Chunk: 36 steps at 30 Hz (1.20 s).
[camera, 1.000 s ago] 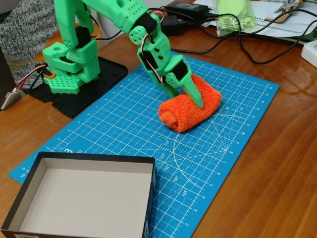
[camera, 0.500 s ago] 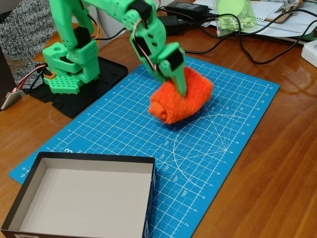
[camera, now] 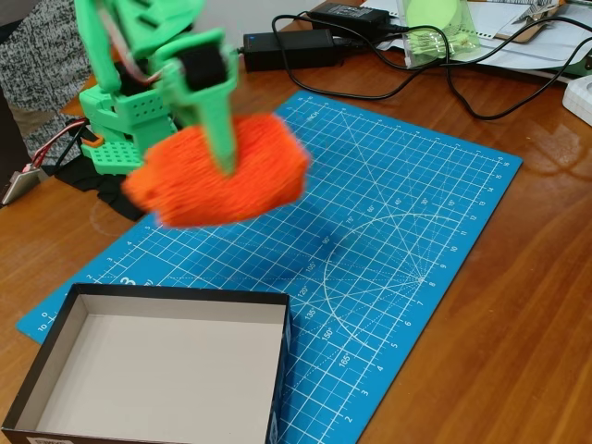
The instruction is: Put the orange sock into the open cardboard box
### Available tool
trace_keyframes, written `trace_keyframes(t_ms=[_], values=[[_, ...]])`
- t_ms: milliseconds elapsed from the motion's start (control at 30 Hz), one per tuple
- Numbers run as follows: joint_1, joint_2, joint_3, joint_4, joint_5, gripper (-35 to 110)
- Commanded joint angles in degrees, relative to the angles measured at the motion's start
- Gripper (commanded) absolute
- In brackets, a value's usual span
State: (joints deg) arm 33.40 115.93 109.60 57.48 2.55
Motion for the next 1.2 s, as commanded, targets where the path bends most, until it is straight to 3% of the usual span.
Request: trace_keyframes(t_ms=[0, 133, 300, 633, 1167], values=[[14.2, -0.7, 2.0, -2.7, 3.2, 0], [23.2, -6.9, 0.8, -7.7, 6.9, 0], [25.2, -13.0, -4.6, -10.1, 12.6, 0], [20.0, -27.9, -22.9, -6.8, 17.4, 0], [6.7, -40.0, -22.6, -13.3, 22.4, 0]])
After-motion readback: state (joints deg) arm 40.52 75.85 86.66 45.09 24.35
